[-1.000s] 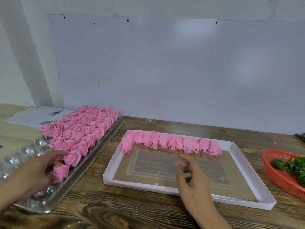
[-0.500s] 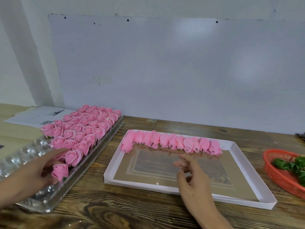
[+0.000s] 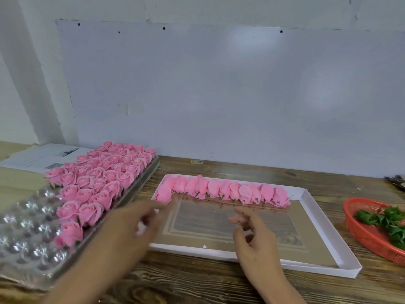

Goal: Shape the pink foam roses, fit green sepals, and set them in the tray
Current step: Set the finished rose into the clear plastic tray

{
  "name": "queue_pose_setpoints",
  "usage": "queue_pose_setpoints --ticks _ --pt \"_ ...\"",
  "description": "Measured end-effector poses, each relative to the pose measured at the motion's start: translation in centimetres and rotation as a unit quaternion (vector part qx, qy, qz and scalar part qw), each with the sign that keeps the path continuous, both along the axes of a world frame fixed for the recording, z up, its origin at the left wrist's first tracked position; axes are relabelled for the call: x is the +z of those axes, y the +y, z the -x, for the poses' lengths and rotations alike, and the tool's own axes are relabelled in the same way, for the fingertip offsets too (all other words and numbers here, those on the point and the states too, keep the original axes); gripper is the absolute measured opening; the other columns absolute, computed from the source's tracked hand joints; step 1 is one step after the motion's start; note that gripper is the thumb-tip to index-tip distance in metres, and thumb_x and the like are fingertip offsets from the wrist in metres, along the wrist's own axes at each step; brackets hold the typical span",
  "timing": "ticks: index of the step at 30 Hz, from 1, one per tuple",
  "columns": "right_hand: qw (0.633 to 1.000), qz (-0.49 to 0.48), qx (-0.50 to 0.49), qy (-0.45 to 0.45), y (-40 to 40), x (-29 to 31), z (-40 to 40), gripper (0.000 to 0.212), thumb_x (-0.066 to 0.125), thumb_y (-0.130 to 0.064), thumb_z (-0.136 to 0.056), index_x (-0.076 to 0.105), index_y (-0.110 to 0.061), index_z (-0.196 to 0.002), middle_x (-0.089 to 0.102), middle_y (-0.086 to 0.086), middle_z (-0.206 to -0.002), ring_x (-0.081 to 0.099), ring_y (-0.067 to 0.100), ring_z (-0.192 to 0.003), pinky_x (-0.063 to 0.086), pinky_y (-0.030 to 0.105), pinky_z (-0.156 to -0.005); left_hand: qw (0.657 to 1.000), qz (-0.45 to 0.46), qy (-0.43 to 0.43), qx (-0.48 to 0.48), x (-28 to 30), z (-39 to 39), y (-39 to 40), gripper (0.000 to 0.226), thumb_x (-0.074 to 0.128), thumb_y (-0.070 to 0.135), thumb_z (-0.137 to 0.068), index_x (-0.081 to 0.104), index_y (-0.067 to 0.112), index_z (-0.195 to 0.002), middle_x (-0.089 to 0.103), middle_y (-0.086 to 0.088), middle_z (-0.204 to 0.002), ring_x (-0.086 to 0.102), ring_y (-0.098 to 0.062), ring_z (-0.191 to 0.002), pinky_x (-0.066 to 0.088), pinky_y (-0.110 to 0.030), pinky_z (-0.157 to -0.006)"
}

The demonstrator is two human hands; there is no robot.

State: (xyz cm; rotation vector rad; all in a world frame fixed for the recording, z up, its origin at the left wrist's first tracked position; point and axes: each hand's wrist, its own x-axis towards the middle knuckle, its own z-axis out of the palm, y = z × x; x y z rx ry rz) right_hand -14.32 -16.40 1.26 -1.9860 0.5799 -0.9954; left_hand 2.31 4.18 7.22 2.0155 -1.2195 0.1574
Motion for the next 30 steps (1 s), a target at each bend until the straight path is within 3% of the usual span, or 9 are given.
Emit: queue_pose_setpoints --ticks 2,6,12,15,17,19,21,25,30 --pt "1.000 0.010 -0.021 -0.006 -0.3 0.0 0.1 0.054 0.058 -0.002 -0.088 0.058 -0.054 -0.103 0.067 -0.024 -0.096 0.060 0.009 -0.071 0.043 0.007 -0.061 0.991 -0.099 0.016 -0.092 -1.2 2.3 -3.2 0.013 0.064 0.052 -0.088 0.059 0.058 -0.099 0.060 0.036 -0.099 0.054 0.016 -0.095 0.046 -0.013 -0.079" --pt "0.996 -0.006 -0.084 -0.011 -1.7 -0.1 -0.1 0.041 0.057 -0.002 -0.085 0.059 -0.040 -0.100 0.069 -0.022 -0.092 0.061 0.008 -0.076 0.045 0.012 -0.064 0.959 -0.182 -0.109 -0.188 -5.4 3.5 -6.6 0.041 0.052 0.062 -0.093 0.059 0.034 -0.122 0.056 0.020 -0.118 0.048 0.001 -0.111 0.038 -0.018 -0.095" --pt "0.977 -0.029 -0.200 0.073 -7.0 1.4 1.1 0.024 0.060 -0.008 -0.084 0.058 -0.026 -0.099 0.064 -0.015 -0.081 0.061 0.007 -0.077 0.046 0.031 -0.071 0.954 -0.158 -0.184 -0.178 -6.8 2.5 -6.6 0.020 0.052 0.040 -0.095 0.068 0.029 -0.090 0.067 0.016 -0.091 0.063 -0.003 -0.083 0.053 -0.019 -0.071" --pt "0.952 -0.074 -0.232 0.188 -10.9 2.3 2.2 0.005 0.060 -0.016 -0.086 0.057 -0.018 -0.089 0.058 0.003 -0.076 0.055 0.024 -0.075 0.038 0.030 -0.068 0.958 -0.139 -0.168 -0.188 -6.8 2.7 -6.8 0.013 0.059 0.035 -0.095 0.069 0.028 -0.096 0.068 0.015 -0.097 0.063 -0.004 -0.089 0.054 -0.023 -0.077" --pt "0.942 -0.083 -0.252 0.203 -12.6 2.6 2.5 0.018 0.059 -0.012 -0.084 0.058 -0.006 -0.068 0.055 0.014 -0.060 0.053 0.029 -0.060 0.034 0.028 -0.057 0.963 -0.143 -0.142 -0.181 -6.9 2.8 -6.9 0.021 0.050 0.036 -0.100 0.068 0.025 -0.105 0.067 0.012 -0.107 0.059 -0.007 -0.098 0.049 -0.025 -0.085" --pt "0.945 -0.111 -0.237 0.195 -13.6 2.6 2.3 0.032 0.059 -0.007 -0.084 0.057 -0.006 -0.052 0.056 0.000 -0.044 0.055 0.011 -0.044 0.039 0.019 -0.044 0.963 -0.147 -0.142 -0.176 -6.7 2.9 -6.9 0.026 0.046 0.036 -0.101 0.068 0.023 -0.108 0.066 0.010 -0.110 0.058 -0.009 -0.100 0.048 -0.026 -0.087" --pt "0.942 -0.143 -0.212 0.219 -14.5 2.3 1.5 0.027 0.064 -0.012 -0.086 0.066 -0.006 -0.060 0.066 0.003 -0.052 0.065 0.014 -0.055 0.048 0.023 -0.050 0.962 -0.157 -0.141 -0.175 -6.7 3.1 -7.0 0.028 0.043 0.037 -0.102 0.066 0.023 -0.112 0.064 0.010 -0.114 0.056 -0.009 -0.104 0.047 -0.028 -0.090" --pt "0.922 -0.139 -0.218 0.289 -15.6 1.8 -0.1 0.029 0.070 -0.029 -0.084 0.070 0.000 -0.085 0.070 0.011 -0.068 0.064 0.024 -0.065 0.038 0.027 -0.051 0.960 -0.160 -0.150 -0.172 -6.9 3.1 -7.0 0.026 0.045 0.035 -0.102 0.066 0.023 -0.111 0.064 0.010 -0.114 0.057 -0.009 -0.105 0.048 -0.029 -0.091" --pt "0.918 -0.122 -0.260 0.275 -15.9 0.7 -1.3 0.024 0.057 -0.028 -0.093 0.058 -0.005 -0.090 0.063 0.008 -0.044 0.064 0.020 -0.052 0.037 0.023 -0.045 0.957 -0.144 -0.181 -0.177 -6.5 3.3 -6.7 0.004 0.070 0.032 -0.087 0.070 0.028 -0.087 0.068 0.016 -0.087 0.064 -0.004 -0.080 0.055 -0.021 -0.067"
